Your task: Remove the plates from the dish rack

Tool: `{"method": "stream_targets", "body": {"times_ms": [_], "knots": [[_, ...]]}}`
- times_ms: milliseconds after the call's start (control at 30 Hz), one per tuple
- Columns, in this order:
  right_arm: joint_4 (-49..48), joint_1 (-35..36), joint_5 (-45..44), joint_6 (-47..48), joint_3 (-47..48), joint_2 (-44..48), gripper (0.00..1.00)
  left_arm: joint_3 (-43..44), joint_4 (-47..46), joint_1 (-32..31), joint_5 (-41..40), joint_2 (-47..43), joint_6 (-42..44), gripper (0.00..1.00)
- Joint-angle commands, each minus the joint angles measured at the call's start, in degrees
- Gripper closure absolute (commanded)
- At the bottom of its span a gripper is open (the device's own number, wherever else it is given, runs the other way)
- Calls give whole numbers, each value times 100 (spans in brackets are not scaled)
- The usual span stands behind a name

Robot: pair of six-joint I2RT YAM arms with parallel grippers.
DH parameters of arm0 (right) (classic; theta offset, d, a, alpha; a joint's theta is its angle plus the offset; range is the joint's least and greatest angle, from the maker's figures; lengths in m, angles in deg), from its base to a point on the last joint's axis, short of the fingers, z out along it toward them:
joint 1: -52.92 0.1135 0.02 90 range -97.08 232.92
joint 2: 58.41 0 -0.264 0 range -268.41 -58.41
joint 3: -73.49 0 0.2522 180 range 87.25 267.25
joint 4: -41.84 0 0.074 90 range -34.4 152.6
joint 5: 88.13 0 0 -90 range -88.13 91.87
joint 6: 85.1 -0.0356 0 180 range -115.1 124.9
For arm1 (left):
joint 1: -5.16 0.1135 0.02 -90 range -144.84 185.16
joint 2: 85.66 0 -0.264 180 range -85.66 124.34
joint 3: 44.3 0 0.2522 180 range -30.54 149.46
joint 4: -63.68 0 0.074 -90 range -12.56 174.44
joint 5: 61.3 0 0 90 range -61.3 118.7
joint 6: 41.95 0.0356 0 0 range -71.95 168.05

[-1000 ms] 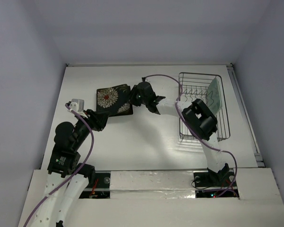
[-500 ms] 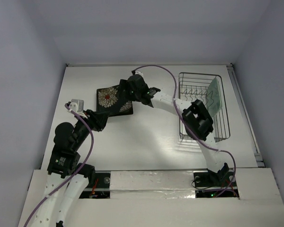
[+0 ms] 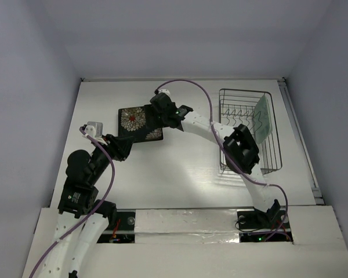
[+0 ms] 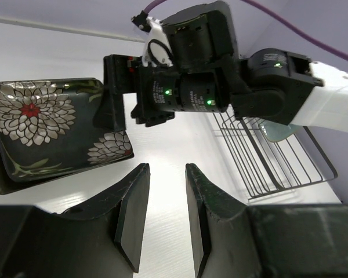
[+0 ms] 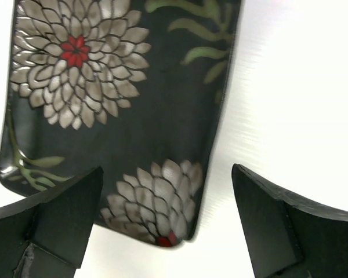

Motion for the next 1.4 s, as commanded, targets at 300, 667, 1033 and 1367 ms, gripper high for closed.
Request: {"method": "stream_targets", "body": {"times_ms": [300, 667, 1033, 1367], "knots": [[286, -1200, -1611, 858, -2064, 3232, 100, 1, -229, -39, 40, -208, -17, 82], [1324, -3398, -2456, 1121, -3632, 4870, 42, 45, -115, -417, -241, -446, -26, 88], [1773, -4110, -2816, 1631, -3053, 3676, 44, 45, -97, -646, -338, -779, -43, 72], [1825, -4278, -2947, 2123, -2465, 2866, 59, 54, -71, -752, -391, -850, -43, 70]]}}
